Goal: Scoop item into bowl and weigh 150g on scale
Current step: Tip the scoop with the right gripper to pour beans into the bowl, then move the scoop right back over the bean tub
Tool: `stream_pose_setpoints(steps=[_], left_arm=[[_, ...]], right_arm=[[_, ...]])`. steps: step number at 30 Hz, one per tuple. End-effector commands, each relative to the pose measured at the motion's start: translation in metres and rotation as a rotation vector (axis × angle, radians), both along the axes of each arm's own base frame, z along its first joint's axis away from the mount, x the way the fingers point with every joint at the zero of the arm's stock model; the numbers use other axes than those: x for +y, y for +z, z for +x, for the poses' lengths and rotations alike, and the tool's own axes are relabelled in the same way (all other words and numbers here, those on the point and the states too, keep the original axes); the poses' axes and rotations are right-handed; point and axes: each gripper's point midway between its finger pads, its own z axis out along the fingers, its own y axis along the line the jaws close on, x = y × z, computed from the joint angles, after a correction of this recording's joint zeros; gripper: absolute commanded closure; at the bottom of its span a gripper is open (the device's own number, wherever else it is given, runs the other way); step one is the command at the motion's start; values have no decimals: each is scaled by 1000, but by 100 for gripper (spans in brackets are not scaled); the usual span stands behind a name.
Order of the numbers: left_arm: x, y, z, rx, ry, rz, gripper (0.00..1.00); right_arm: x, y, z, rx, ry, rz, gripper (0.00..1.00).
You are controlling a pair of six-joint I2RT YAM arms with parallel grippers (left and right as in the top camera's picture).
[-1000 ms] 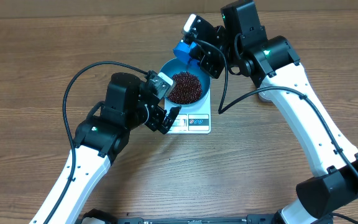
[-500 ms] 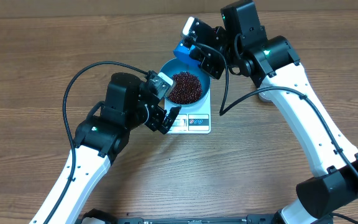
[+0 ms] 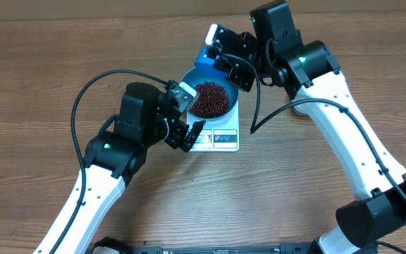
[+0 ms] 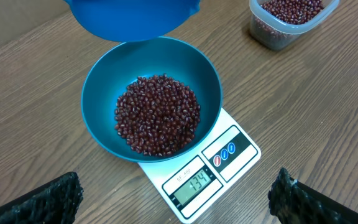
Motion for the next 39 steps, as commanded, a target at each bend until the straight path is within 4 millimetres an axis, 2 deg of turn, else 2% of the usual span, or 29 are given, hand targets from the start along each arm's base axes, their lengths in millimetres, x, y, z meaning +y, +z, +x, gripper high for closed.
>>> stream_pose_setpoints(steps=[1, 5, 12, 16, 20, 25, 31, 35, 39], left_arm=[[-2, 10, 4, -19, 2, -15, 0], [-2, 10, 4, -19, 2, -14, 0], [-2, 9, 3, -16, 3, -13, 1], [-2, 10, 4, -19, 2, -14, 0], [-2, 10, 4, -19, 2, -14, 1], [-2, 10, 4, -19, 2, -14, 1], [-2, 10, 4, -18, 2, -14, 0], [-2, 10, 4, -20, 2, -14, 0], [-2, 10, 4, -19, 3, -15, 0]], right_arm=[[3, 24, -4, -48, 23, 33, 96], [1, 25, 0, -39, -19, 45, 96], [-25, 40, 39, 33, -458, 193, 96], [-59, 40, 58, 0, -694, 189, 96], [-93, 37, 66, -18, -874, 161, 96], [-138, 27, 68, 27, -1077, 165, 96], [-195, 3, 64, 138, -1303, 173, 96], [-220, -18, 62, 199, -1385, 139, 96], [-231, -30, 64, 221, -1415, 118, 96]])
